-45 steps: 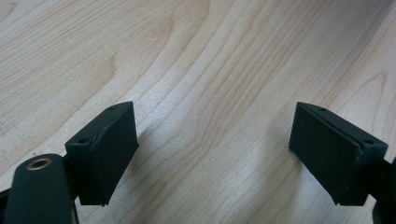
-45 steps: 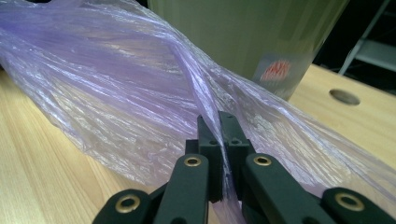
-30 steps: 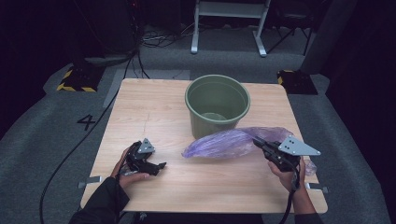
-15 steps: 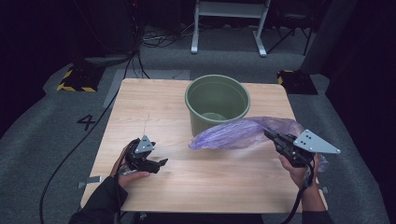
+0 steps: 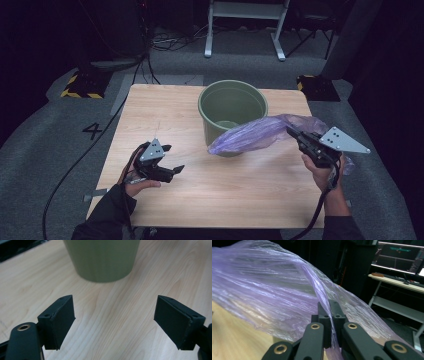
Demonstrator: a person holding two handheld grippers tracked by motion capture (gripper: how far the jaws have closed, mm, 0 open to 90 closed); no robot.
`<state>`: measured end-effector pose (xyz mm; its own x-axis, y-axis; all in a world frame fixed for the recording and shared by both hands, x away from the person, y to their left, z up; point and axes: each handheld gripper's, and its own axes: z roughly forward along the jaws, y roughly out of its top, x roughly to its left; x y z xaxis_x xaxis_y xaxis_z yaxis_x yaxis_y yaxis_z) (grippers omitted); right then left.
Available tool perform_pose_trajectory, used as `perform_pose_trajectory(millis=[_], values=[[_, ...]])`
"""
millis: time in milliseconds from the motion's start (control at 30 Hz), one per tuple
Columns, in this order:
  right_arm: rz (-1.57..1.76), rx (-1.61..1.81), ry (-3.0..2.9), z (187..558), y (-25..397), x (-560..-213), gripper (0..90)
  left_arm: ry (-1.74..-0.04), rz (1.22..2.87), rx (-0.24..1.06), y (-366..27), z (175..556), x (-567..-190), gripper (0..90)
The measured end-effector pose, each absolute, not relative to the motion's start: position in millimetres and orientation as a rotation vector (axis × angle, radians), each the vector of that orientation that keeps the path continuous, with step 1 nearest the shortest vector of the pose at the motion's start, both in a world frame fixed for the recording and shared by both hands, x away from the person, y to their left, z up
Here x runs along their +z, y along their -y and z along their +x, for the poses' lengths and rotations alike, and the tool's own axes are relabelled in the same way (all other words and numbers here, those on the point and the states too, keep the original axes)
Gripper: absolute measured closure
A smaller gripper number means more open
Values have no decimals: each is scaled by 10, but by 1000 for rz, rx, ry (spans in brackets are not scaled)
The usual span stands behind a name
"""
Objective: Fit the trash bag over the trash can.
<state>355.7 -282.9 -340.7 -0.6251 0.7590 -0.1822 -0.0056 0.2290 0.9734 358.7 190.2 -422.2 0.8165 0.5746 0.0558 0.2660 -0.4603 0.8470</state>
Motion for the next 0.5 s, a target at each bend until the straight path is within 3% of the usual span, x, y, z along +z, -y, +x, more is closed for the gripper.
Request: perform_pose_trajectory(millis=[500], values=[[777, 1396, -1762, 3753, 2836, -3266, 900, -459, 1991, 474, -1599, 3501, -3626, 210]])
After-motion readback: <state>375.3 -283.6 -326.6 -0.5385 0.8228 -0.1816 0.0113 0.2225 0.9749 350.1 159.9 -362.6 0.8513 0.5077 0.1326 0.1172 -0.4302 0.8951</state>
